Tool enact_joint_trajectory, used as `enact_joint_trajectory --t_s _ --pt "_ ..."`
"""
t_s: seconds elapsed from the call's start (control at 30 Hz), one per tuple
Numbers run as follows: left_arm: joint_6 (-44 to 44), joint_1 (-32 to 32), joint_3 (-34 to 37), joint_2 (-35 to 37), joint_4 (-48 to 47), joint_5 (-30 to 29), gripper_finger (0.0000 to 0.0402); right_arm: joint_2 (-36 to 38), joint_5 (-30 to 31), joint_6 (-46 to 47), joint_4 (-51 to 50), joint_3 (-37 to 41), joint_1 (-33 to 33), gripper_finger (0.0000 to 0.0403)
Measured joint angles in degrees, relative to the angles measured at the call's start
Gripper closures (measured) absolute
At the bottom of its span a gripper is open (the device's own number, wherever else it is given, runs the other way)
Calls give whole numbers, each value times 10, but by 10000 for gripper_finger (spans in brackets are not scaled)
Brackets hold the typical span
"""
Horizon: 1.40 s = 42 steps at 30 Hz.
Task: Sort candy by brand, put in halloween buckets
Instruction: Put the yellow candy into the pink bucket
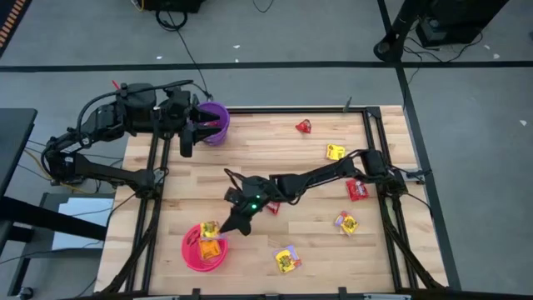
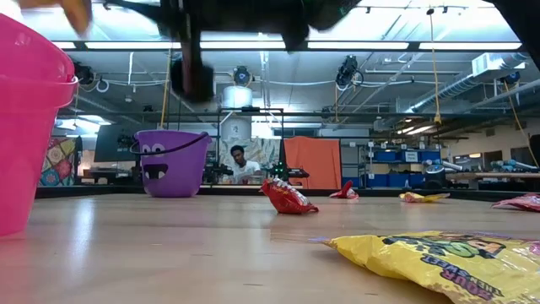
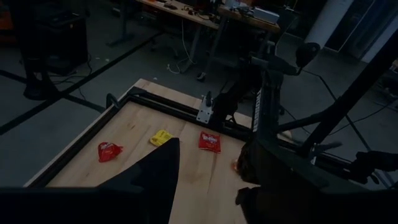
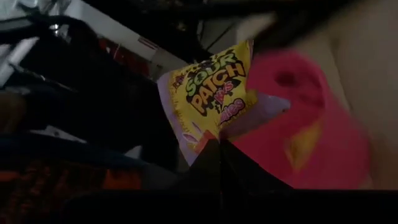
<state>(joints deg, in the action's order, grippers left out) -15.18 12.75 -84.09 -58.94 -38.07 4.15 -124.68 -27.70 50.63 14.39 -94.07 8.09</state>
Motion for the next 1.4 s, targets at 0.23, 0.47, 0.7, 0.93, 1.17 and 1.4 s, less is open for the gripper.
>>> enact_joint_trajectory --t_s 0.23,0.47,0.7,0.93,1.17,1.4 --pt "-6 0 0 0 7 0 191 3 26 -145 -158 -126 -16 398" --pt "-2 0 0 0 15 0 191 0 53 -224 -252 -137 -20 398" --pt "-5 0 0 0 30 -3 191 0 61 -277 -252 -137 7 398" --pt "-20 0 0 0 46 -27 191 0 54 -313 -252 -137 22 398" --pt "-46 0 0 0 67 -28 191 -32 18 -325 -220 -137 33 398" --pt "-50 -1 0 0 69 -35 191 -65 6 -316 -175 -170 35 397"
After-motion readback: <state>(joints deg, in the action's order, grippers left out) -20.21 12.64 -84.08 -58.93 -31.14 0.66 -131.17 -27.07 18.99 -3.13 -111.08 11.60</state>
